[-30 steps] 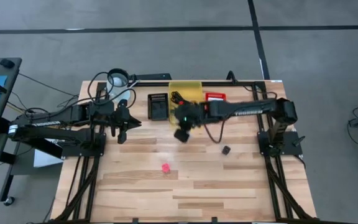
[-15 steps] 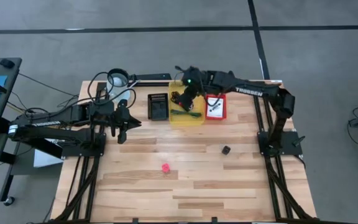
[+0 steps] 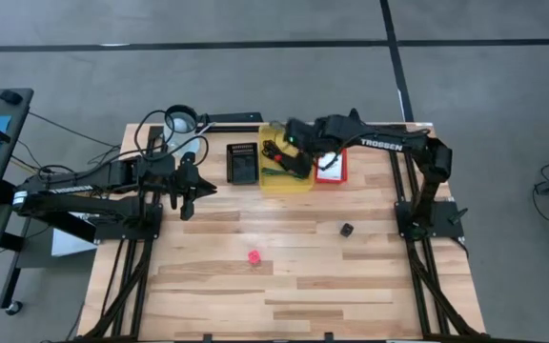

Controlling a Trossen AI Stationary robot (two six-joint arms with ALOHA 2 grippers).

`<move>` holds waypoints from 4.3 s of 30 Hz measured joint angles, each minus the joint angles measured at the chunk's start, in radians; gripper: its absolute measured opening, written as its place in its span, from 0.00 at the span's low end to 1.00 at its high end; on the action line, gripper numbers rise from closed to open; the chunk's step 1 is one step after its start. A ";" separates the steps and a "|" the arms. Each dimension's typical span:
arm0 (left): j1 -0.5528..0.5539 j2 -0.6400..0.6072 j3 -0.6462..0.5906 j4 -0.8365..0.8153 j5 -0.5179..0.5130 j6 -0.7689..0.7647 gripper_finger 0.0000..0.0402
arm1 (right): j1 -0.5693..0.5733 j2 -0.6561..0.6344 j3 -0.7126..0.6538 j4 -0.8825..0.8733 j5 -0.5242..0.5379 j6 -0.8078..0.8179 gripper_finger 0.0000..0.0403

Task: Pick and place items into bin
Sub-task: Put the black charger adapter into the black bin

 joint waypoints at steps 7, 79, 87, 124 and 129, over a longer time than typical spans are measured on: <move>0.000 0.000 0.000 0.000 0.000 0.000 0.10 | 0.128 -0.004 0.000 -0.370 0.135 0.144 0.61; 0.000 0.000 0.000 -0.006 0.000 0.000 0.10 | 1.048 -0.232 -1.064 0.297 0.664 1.471 0.61; 0.000 0.000 0.000 -0.018 0.000 0.000 0.10 | 1.129 -0.285 -1.063 0.268 0.697 1.460 0.61; 0.000 0.000 0.000 -0.022 0.000 0.000 0.10 | 1.199 -0.408 -1.216 0.800 0.949 1.192 0.61; 0.000 0.000 0.000 -0.021 0.000 0.000 0.10 | 1.187 -0.406 -1.215 0.832 0.946 1.136 0.61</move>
